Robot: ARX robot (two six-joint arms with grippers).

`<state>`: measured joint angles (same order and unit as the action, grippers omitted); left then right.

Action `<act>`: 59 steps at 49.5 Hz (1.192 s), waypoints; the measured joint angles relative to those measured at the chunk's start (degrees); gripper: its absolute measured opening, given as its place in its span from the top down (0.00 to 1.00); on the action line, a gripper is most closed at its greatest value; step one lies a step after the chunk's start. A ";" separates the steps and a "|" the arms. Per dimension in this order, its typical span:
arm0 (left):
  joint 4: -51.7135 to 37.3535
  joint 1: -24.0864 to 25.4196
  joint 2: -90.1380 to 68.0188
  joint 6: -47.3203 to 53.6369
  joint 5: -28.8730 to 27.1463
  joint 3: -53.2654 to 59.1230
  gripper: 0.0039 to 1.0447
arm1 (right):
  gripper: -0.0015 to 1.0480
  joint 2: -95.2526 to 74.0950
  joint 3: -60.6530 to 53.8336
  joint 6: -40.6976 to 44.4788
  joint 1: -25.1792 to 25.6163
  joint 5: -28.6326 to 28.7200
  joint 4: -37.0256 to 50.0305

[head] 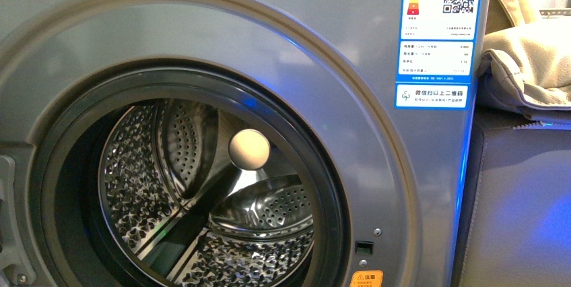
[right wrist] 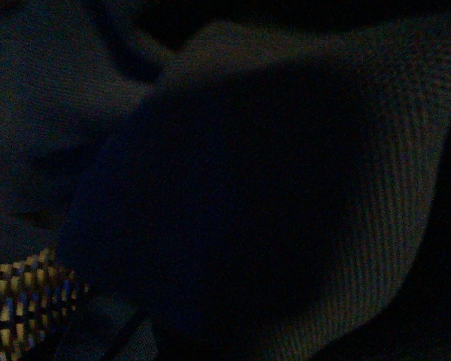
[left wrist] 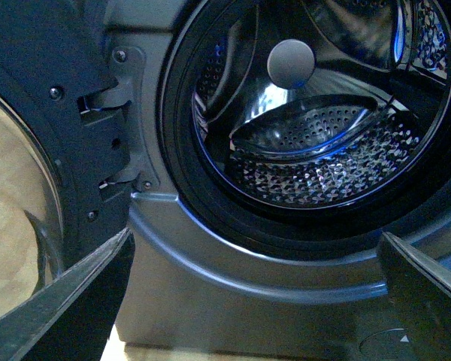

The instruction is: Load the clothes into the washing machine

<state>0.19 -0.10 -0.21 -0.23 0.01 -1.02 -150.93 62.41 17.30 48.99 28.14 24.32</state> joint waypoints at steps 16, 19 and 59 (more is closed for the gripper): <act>0.00 0.00 0.00 0.00 0.00 0.00 0.06 | 0.86 19.76 -9.49 -3.89 -0.28 7.32 3.74; 0.00 0.00 0.00 0.00 0.00 0.00 0.06 | 0.86 23.93 -11.02 -4.55 -0.42 8.61 4.68; 0.00 0.00 0.00 0.00 0.00 0.00 0.06 | 0.87 71.36 -8.50 -26.21 -2.58 17.25 18.99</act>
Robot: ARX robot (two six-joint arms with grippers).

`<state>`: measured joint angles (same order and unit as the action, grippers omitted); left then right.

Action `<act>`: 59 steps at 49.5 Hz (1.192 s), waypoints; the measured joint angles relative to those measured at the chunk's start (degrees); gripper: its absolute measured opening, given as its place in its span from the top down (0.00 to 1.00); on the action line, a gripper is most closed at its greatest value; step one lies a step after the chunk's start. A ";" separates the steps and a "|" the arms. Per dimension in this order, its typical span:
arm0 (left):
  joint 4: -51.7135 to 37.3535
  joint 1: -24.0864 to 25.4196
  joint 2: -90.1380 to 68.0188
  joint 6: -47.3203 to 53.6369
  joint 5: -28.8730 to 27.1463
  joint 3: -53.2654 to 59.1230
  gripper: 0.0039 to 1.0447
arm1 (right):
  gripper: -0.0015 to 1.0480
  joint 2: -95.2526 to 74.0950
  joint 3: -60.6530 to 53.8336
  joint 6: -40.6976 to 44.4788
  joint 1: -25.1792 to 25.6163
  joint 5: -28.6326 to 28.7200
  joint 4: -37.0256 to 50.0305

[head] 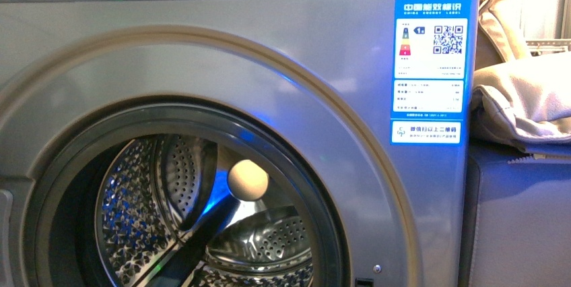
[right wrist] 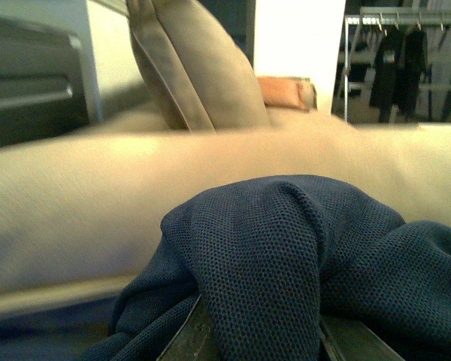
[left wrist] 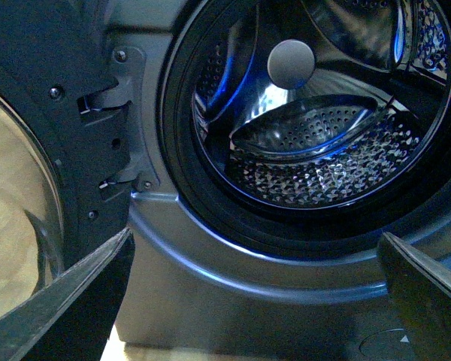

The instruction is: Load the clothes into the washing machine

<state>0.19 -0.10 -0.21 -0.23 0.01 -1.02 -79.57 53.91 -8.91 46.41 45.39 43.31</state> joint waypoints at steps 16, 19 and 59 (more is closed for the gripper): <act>0.00 0.00 0.00 0.00 0.00 0.00 0.06 | 0.87 13.94 10.23 -8.48 -12.15 -0.74 -1.64; 0.00 0.00 0.00 0.00 0.00 0.00 0.06 | 0.87 16.02 10.93 -8.63 -15.19 -0.79 -3.54; 0.00 0.00 0.00 0.00 0.00 0.00 0.06 | 0.87 21.57 17.88 15.45 -70.05 -27.65 -28.55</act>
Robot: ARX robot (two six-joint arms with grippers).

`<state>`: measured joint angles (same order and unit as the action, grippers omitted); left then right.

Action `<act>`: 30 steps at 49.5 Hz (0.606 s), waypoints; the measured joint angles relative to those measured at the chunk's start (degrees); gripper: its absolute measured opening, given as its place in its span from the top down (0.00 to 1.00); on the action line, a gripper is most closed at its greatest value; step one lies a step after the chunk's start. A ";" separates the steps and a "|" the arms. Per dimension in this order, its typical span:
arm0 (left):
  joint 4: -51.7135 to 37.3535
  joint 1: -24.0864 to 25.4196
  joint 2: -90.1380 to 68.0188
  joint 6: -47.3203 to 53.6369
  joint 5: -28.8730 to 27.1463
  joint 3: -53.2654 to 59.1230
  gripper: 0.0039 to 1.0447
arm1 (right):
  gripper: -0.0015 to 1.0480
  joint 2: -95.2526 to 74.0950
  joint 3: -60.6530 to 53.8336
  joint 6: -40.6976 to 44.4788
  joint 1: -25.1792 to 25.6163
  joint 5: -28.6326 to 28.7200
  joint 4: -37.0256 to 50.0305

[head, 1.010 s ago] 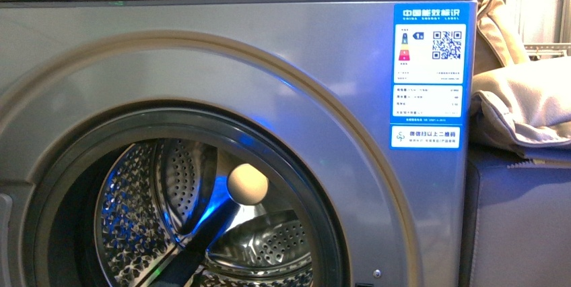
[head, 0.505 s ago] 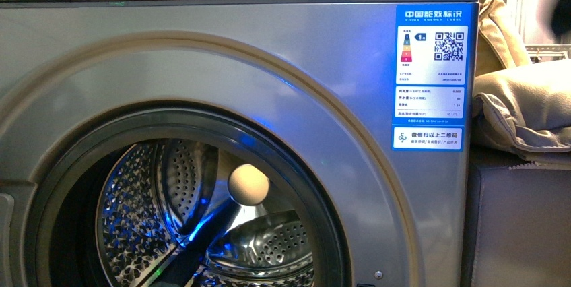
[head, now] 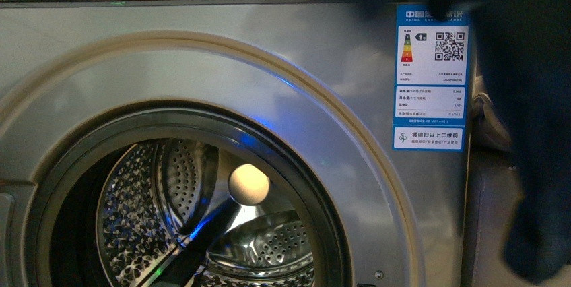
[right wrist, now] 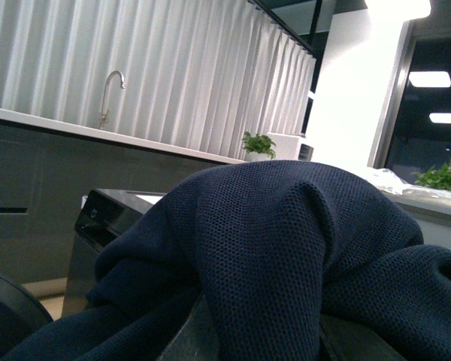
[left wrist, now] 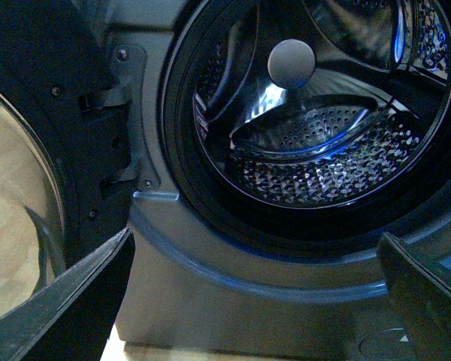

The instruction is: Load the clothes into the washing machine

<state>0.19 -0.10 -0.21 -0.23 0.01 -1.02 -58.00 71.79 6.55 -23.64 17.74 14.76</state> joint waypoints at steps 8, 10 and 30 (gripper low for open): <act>0.00 0.00 0.00 0.00 0.00 0.00 0.06 | 0.87 0.02 0.00 0.63 -0.61 -0.13 0.00; 0.00 0.00 0.00 0.00 0.00 0.00 0.06 | 0.87 0.02 0.00 0.72 -0.61 -0.31 0.00; 0.00 0.00 0.00 0.00 0.00 0.00 0.06 | 0.87 0.02 0.00 1.03 -0.61 -0.57 0.00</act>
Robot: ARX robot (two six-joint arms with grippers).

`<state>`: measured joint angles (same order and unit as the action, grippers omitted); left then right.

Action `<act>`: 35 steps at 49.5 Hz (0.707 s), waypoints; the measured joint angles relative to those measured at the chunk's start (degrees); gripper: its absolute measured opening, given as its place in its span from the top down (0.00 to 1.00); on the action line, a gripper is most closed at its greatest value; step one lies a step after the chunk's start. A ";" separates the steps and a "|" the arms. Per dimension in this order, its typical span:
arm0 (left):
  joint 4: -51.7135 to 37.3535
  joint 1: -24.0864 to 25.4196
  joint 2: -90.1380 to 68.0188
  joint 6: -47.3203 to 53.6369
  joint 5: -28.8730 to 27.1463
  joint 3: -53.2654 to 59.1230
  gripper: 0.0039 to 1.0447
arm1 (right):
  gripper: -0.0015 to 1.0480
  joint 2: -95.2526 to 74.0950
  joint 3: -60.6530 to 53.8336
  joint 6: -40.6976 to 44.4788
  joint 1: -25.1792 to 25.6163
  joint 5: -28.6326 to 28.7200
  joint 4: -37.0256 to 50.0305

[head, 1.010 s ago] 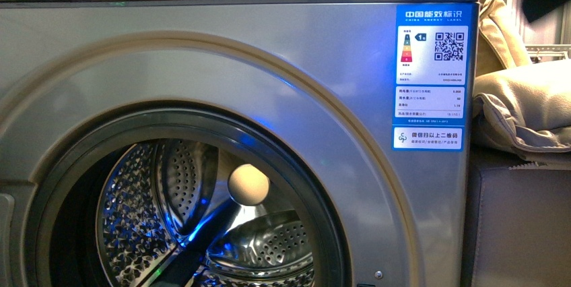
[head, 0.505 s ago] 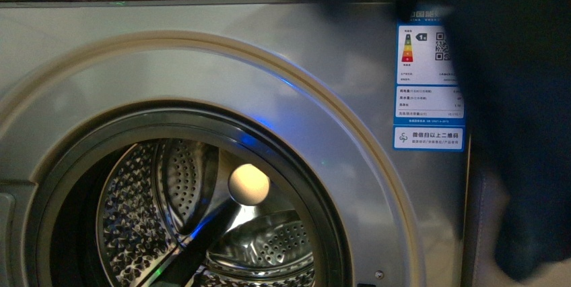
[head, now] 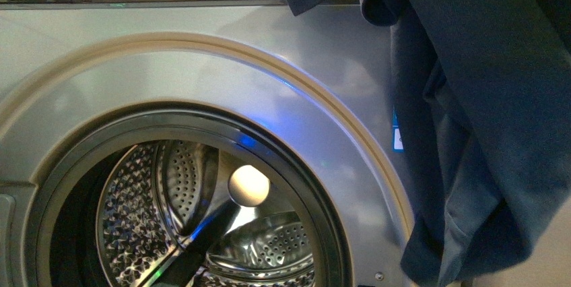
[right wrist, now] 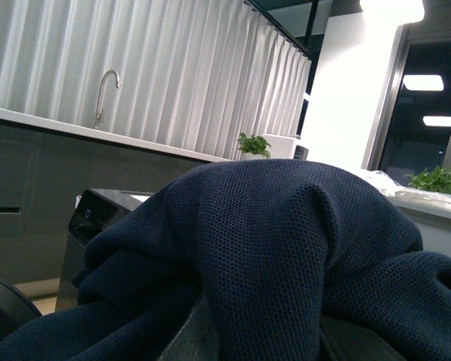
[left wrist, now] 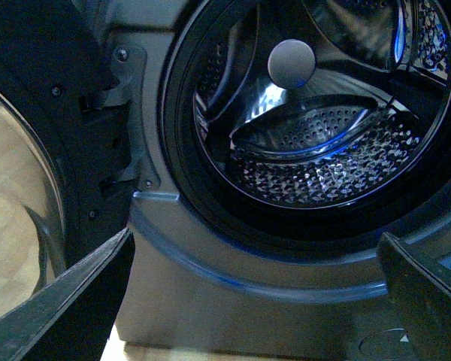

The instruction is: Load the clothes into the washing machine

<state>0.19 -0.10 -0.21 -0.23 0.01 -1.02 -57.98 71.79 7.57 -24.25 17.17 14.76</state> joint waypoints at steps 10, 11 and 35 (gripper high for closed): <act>0.00 0.00 0.00 0.00 0.00 0.00 0.06 | 0.87 0.00 0.00 0.00 0.00 0.00 0.00; 0.00 0.00 0.00 0.00 0.00 0.00 0.06 | 0.87 0.00 0.00 0.00 0.00 0.00 0.00; -10.64 16.17 -10.01 -14.27 38.23 -3.02 0.06 | 0.87 0.00 0.00 0.00 0.00 0.04 0.00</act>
<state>-10.46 16.08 -10.22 -14.50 38.24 -4.03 -57.98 71.79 7.57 -24.25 17.21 14.76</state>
